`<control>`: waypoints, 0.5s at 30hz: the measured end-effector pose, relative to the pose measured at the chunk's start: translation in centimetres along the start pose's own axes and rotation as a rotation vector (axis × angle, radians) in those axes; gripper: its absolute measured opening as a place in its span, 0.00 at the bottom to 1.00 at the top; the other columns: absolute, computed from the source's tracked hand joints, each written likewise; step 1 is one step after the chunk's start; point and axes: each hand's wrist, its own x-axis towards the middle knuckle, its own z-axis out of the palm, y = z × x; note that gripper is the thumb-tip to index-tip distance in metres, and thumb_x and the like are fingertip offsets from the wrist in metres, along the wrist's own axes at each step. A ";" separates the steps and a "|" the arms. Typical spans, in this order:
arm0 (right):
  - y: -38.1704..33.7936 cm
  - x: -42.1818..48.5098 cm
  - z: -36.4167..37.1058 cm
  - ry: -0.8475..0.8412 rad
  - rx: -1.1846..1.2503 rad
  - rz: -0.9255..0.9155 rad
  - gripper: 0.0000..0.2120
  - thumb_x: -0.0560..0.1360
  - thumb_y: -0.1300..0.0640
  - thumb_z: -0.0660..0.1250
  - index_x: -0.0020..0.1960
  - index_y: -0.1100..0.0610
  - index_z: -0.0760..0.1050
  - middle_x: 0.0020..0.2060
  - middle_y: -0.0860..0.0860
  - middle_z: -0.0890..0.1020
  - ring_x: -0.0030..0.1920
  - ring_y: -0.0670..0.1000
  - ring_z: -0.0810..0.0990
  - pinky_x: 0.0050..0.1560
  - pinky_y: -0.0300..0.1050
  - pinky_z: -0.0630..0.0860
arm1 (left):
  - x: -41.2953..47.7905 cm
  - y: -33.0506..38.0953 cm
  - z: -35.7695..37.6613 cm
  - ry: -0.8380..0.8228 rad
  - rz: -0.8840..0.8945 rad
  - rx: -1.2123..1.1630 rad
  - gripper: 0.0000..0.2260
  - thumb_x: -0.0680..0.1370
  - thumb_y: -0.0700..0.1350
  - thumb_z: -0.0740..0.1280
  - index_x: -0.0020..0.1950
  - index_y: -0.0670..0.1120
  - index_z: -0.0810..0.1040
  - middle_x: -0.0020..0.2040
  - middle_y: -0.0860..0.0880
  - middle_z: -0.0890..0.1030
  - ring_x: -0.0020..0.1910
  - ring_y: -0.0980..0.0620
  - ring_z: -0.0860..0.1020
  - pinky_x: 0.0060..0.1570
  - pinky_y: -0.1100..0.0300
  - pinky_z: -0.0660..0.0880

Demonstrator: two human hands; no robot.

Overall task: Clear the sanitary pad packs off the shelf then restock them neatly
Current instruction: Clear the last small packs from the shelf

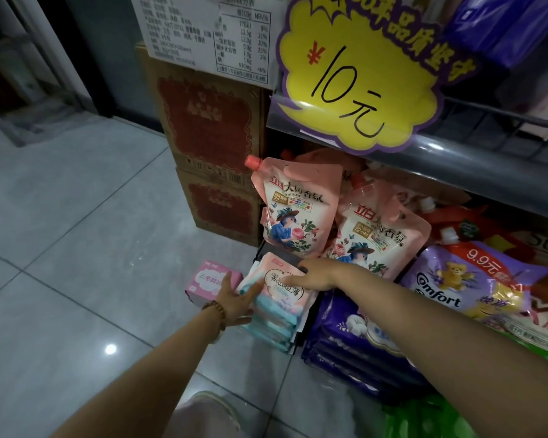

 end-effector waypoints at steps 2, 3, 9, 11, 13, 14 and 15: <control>0.0 0.3 0.4 -0.019 0.042 0.011 0.41 0.72 0.29 0.57 0.74 0.56 0.62 0.73 0.54 0.66 0.71 0.56 0.67 0.70 0.50 0.65 | 0.1 0.0 0.2 -0.095 -0.030 -0.086 0.21 0.77 0.52 0.65 0.68 0.47 0.68 0.64 0.44 0.74 0.54 0.45 0.78 0.43 0.58 0.81; -0.3 0.2 0.4 -0.001 0.083 -0.003 0.38 0.73 0.31 0.59 0.73 0.56 0.64 0.71 0.54 0.69 0.69 0.56 0.70 0.69 0.50 0.67 | 0.2 -0.2 0.4 -0.123 -0.026 -0.112 0.17 0.77 0.53 0.65 0.61 0.45 0.73 0.61 0.42 0.77 0.50 0.47 0.80 0.44 0.58 0.81; -0.6 0.3 0.5 0.151 0.183 -0.069 0.28 0.75 0.41 0.66 0.69 0.55 0.69 0.65 0.53 0.75 0.63 0.54 0.75 0.64 0.49 0.71 | 0.6 -0.1 0.6 -0.044 0.026 -0.073 0.19 0.77 0.55 0.64 0.59 0.41 0.75 0.57 0.41 0.79 0.48 0.46 0.80 0.39 0.60 0.81; -0.3 0.2 1.0 0.144 0.130 -0.053 0.31 0.75 0.38 0.64 0.72 0.54 0.66 0.70 0.53 0.71 0.67 0.55 0.72 0.67 0.49 0.69 | 0.5 0.2 0.5 -0.029 0.020 -0.013 0.20 0.77 0.56 0.64 0.61 0.42 0.73 0.58 0.41 0.78 0.46 0.47 0.79 0.36 0.59 0.80; -0.2 -0.4 1.1 0.162 0.069 -0.064 0.31 0.76 0.38 0.62 0.73 0.53 0.64 0.71 0.53 0.69 0.69 0.55 0.70 0.68 0.49 0.68 | 0.4 0.5 0.4 -0.024 0.011 0.050 0.20 0.77 0.57 0.62 0.62 0.45 0.70 0.57 0.42 0.77 0.42 0.49 0.78 0.34 0.59 0.77; -0.2 -0.9 0.9 0.184 0.034 -0.072 0.30 0.77 0.38 0.60 0.73 0.52 0.64 0.71 0.53 0.69 0.69 0.55 0.70 0.67 0.48 0.68 | 0.1 0.7 0.3 -0.015 0.013 0.093 0.21 0.77 0.59 0.62 0.62 0.46 0.70 0.56 0.43 0.77 0.41 0.49 0.78 0.34 0.59 0.76; -0.1 -1.6 0.5 0.206 0.006 -0.077 0.28 0.77 0.38 0.60 0.72 0.52 0.65 0.70 0.53 0.70 0.68 0.55 0.70 0.66 0.47 0.69 | 0.0 0.9 0.2 0.000 0.024 0.145 0.23 0.76 0.61 0.61 0.63 0.46 0.69 0.56 0.44 0.76 0.43 0.49 0.78 0.34 0.58 0.76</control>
